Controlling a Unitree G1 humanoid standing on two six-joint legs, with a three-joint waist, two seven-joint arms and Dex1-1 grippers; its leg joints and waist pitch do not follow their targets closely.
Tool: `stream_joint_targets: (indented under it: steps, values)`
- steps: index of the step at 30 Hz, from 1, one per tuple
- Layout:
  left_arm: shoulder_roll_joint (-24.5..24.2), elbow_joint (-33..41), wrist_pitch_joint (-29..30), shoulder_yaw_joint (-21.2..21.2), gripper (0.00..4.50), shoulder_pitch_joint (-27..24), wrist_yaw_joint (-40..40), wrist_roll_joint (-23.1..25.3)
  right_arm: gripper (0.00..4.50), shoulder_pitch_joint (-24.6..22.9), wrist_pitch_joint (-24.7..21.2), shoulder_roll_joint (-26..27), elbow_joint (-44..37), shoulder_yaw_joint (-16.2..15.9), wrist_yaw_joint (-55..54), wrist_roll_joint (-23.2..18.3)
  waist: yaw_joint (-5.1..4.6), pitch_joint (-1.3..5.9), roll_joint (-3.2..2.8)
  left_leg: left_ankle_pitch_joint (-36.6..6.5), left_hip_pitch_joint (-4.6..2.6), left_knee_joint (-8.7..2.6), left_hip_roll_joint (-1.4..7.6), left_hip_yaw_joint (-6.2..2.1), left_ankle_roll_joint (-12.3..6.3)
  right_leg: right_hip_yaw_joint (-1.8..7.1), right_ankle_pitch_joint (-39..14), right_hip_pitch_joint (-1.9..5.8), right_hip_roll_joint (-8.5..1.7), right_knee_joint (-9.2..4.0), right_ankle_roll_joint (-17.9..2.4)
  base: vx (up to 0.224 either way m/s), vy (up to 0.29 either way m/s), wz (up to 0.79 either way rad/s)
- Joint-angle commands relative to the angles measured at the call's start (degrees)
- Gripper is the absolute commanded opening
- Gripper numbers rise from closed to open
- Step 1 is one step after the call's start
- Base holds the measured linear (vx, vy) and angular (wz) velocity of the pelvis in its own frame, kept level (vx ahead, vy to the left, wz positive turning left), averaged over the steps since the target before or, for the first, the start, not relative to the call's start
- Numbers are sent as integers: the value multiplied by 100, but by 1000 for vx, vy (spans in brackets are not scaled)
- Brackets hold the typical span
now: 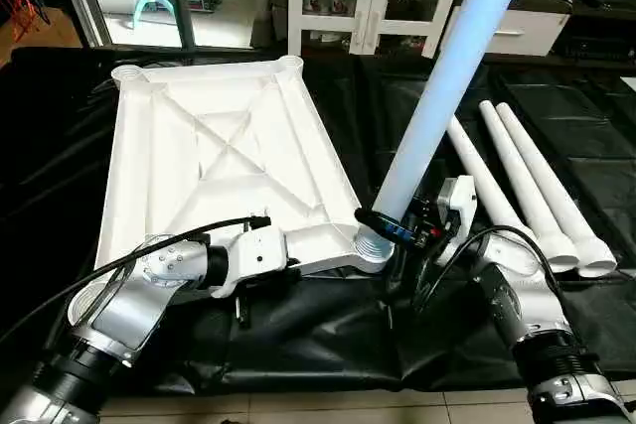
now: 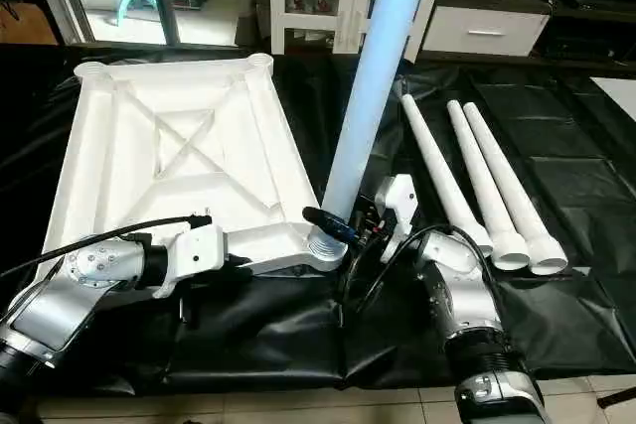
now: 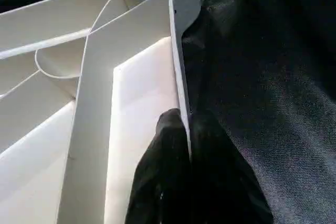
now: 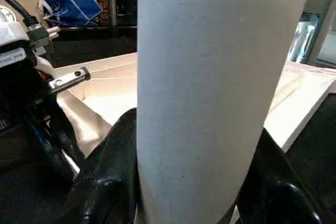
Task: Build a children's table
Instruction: Insert table leg to table base
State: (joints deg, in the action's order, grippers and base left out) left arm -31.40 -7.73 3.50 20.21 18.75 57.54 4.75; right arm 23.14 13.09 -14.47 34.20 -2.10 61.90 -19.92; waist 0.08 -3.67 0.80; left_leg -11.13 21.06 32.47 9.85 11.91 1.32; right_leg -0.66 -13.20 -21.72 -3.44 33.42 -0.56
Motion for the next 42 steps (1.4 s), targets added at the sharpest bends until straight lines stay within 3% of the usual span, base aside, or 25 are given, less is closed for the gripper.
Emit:
stream_joint_targets:
  steps: [1, 5, 30, 34, 37, 42]
  values:
    - [-68, -81, 8, 170, 1, -85, 110, 118, 185, -388, -420, -143, 736, -69, -312, 419, -56, 86, -102, -2890, -179, -581, 422, -279, 401, 253, -2285, -139, -417, -533, -740, 0, 0, 0]
    - [-59, -84, 23, 179, 1, -80, 123, 108, 185, -394, -440, -103, 727, -13, -368, 349, -61, 85, -112, -2847, -183, -597, 426, -265, 419, 242, -2016, -133, -402, -525, -807, 0, 0, 0]
    - [-59, -68, 53, 181, 0, -92, 104, 114, 185, -355, -434, -50, 750, -38, -513, 392, -58, 64, -109, -3043, -207, -603, 427, -274, 456, 255, -2353, -175, -415, -565, -701, 0, 0, 0]
    - [-6, -38, 226, 137, 0, -101, 38, 77, 185, -273, -357, 30, 948, 8, -1072, 565, -72, 52, -107, -3133, -202, -612, 421, -285, 495, 255, -2490, -189, -419, -572, -658, 0, 0, 0]
    - [110, 15, 492, 106, 0, -68, -54, 32, 185, -125, -212, 121, 1211, 101, -1799, 749, -138, 33, -111, -3357, -184, -629, 411, -333, 585, 233, -2861, -199, -437, -580, -600, 0, 0, 0]
    - [552, -229, 1097, -45, 0, 231, -786, 212, 185, 219, 12, 334, 1601, 167, -3061, 1053, -213, 3, -123, -3810, -246, -623, 388, -369, 631, 196, -3338, -276, -419, -656, -411, 0, 0, 0]
